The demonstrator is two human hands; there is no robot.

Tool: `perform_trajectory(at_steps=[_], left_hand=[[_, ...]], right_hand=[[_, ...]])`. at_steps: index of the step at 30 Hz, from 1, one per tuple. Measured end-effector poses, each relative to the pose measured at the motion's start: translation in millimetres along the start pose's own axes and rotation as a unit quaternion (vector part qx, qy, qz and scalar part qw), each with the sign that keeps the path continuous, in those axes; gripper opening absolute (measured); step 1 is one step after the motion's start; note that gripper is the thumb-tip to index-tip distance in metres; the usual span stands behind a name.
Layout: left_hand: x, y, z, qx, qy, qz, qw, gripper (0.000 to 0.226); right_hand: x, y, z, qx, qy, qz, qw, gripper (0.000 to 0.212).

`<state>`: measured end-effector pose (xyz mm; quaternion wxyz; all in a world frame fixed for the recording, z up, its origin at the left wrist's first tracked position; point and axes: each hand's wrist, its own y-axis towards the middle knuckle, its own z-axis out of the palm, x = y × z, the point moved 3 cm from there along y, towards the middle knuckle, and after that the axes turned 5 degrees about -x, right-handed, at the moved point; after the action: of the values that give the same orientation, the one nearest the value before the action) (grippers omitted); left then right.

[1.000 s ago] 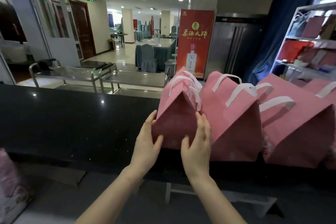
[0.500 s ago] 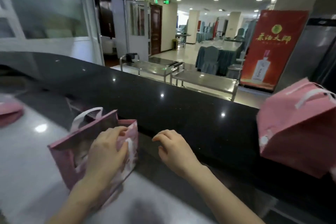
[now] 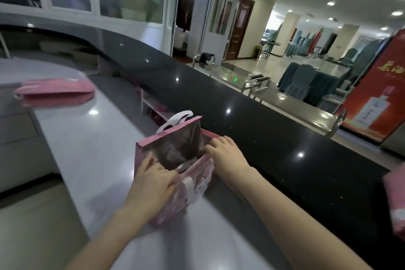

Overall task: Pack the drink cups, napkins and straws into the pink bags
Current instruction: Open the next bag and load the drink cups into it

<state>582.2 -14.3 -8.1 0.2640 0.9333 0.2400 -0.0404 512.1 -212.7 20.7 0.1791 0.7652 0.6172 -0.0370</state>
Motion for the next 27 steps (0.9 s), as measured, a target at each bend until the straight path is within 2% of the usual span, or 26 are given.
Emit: perform_trajectory(at_steps=[2, 4, 7, 11, 13, 15, 17, 19, 22, 27], left_hand=[[-3, -10, -11, -0.025, -0.001, 0.032, 0.999, 0.01], [-12, -22, -24, -0.029, 0.011, 0.054, 0.998, 0.019], [-37, -42, -41, -0.026, 0.013, 0.08, 0.996, 0.03], [-95, -77, -52, -0.028, -0.018, 0.129, 0.991, 0.033], [-142, -97, -52, -0.045, -0.048, 0.18, 0.981, 0.025], [-195, -115, -51, -0.064, -0.075, 0.234, 0.967, 0.004], [-255, -133, -51, -0.054, -0.103, 0.269, 0.956, 0.015], [-316, -154, -48, -0.041, -0.119, 0.308, 0.943, 0.006], [-408, -190, -45, -0.016, -0.148, 0.352, 0.924, 0.015], [-559, -256, -44, 0.015, -0.194, 0.452, 0.87, 0.019]], right_hand=[[-4, -14, -6, -0.004, -0.006, -0.006, 1.0, 0.029], [-6, -40, -16, -0.002, 0.001, 0.001, 1.0, 0.021], [-9, -99, -31, 0.003, 0.023, 0.018, 1.0, 0.021], [-15, -201, -61, -0.016, 0.046, 0.032, 0.998, 0.017], [-24, -270, -79, -0.021, 0.058, 0.066, 0.996, 0.014], [-35, -345, -95, -0.023, 0.063, 0.117, 0.991, 0.012], [-45, -423, -110, -0.034, 0.052, 0.168, 0.984, 0.011], [-52, -500, -124, -0.039, 0.03, 0.214, 0.976, 0.009], [-54, -616, -145, -0.025, -0.006, 0.286, 0.958, 0.009], [-42, -799, -181, -0.009, -0.044, 0.411, 0.911, 0.011]])
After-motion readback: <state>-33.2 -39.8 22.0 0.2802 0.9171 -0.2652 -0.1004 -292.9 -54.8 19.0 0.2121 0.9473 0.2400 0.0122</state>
